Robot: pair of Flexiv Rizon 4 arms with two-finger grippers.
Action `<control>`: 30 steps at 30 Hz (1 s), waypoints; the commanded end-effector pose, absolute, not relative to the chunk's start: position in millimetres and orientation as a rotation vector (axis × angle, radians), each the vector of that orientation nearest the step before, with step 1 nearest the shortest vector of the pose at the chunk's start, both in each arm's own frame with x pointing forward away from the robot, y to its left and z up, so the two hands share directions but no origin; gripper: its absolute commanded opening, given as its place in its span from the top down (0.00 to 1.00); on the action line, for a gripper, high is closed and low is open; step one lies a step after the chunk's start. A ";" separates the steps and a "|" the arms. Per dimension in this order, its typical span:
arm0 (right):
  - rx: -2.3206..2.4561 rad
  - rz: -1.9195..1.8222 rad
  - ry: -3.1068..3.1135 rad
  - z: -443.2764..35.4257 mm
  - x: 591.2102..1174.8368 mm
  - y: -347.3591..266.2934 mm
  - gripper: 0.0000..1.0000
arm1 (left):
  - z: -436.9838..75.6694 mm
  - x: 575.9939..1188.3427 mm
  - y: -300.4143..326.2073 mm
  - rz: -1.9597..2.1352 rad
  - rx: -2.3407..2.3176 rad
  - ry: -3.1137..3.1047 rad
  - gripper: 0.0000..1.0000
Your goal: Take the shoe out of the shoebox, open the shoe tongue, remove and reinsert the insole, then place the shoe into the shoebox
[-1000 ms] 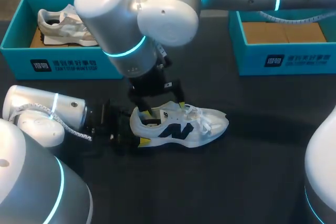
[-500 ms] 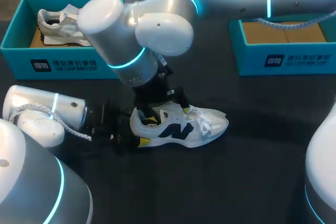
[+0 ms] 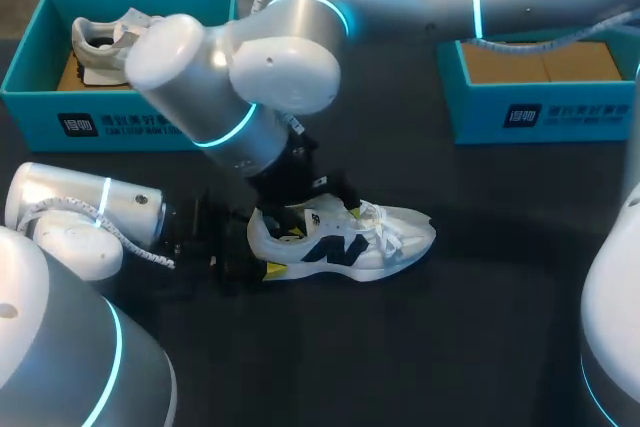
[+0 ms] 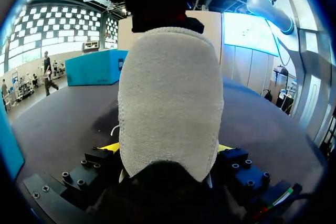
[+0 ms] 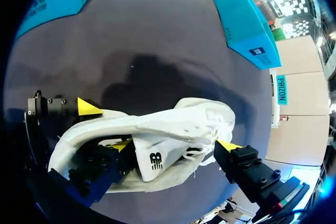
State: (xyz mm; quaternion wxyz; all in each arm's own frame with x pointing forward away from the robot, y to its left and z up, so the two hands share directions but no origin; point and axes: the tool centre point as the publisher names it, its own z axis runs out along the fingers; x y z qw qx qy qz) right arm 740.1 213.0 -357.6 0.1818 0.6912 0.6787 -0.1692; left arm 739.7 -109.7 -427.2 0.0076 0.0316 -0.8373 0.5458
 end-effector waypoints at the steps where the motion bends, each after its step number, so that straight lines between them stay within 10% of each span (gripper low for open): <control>1: 1.944 -0.501 1.889 -362.7 738.7 215.0 0.00 | -432.2 741.2 -110.4 1.702 0.099 -2.619 1.00; 30: 1.972 -0.555 1.767 -333.6 732.3 171.5 0.00 | -432.2 741.2 -110.4 1.702 0.099 -2.619 1.00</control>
